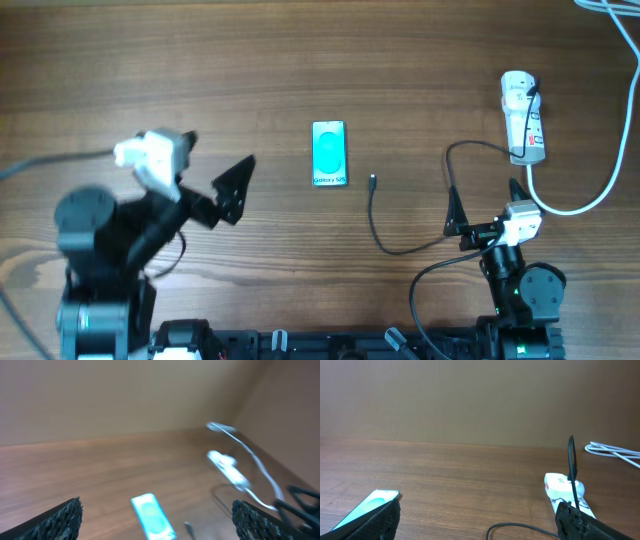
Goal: Plug charger to phone and switch on socket
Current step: 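Move the left gripper over the blue phone and lower onto it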
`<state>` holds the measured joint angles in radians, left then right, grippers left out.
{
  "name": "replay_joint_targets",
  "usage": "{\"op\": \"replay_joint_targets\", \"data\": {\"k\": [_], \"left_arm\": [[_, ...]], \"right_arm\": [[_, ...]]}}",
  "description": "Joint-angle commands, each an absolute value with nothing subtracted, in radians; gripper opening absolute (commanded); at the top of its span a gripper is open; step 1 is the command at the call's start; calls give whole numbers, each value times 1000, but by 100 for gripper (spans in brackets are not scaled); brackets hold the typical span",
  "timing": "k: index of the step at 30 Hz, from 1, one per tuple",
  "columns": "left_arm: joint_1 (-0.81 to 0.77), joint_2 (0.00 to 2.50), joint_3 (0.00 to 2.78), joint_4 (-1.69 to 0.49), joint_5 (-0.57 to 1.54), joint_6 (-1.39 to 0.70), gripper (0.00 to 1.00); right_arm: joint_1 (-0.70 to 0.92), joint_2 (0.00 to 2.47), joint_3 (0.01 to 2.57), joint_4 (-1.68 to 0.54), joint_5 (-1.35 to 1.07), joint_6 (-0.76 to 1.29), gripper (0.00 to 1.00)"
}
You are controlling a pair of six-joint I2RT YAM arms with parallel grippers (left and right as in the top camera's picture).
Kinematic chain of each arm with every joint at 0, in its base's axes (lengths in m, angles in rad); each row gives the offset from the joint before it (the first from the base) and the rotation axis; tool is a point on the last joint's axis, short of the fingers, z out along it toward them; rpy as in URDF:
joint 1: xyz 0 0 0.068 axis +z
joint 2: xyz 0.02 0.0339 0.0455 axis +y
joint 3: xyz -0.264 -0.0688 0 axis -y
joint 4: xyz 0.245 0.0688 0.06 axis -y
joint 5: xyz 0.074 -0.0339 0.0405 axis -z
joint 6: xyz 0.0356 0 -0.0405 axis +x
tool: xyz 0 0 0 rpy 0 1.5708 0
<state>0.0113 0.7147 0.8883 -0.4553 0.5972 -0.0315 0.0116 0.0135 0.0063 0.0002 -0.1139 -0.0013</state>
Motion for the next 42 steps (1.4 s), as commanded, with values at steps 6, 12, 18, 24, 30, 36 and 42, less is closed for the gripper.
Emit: {"op": "replay_joint_targets", "data": {"k": [6,12,18,24,30,36,42], "left_arm": [[-79,1006,979,-476,605,-226,100],[-286,1224,1217,-722,194,-323,100],[-377,1687,1781,-1216,18,-353,100],[-424,1935,1898,-1242,122,-353,100],[-467,2017,1898,-1235,130,-409,100],[-513,2092,1898,-1223,33,-507,100],[-506,2127,1958,-1283,39,-501,99]], "right_arm": [[16,7,5,5,-102,7,100],[16,7,5,5,-102,7,100],[16,7,5,5,-102,7,100],[16,7,5,5,-102,7,100],[16,7,5,5,-102,7,100],[16,7,5,5,-102,7,100],[16,7,5,5,-102,7,100]]}}
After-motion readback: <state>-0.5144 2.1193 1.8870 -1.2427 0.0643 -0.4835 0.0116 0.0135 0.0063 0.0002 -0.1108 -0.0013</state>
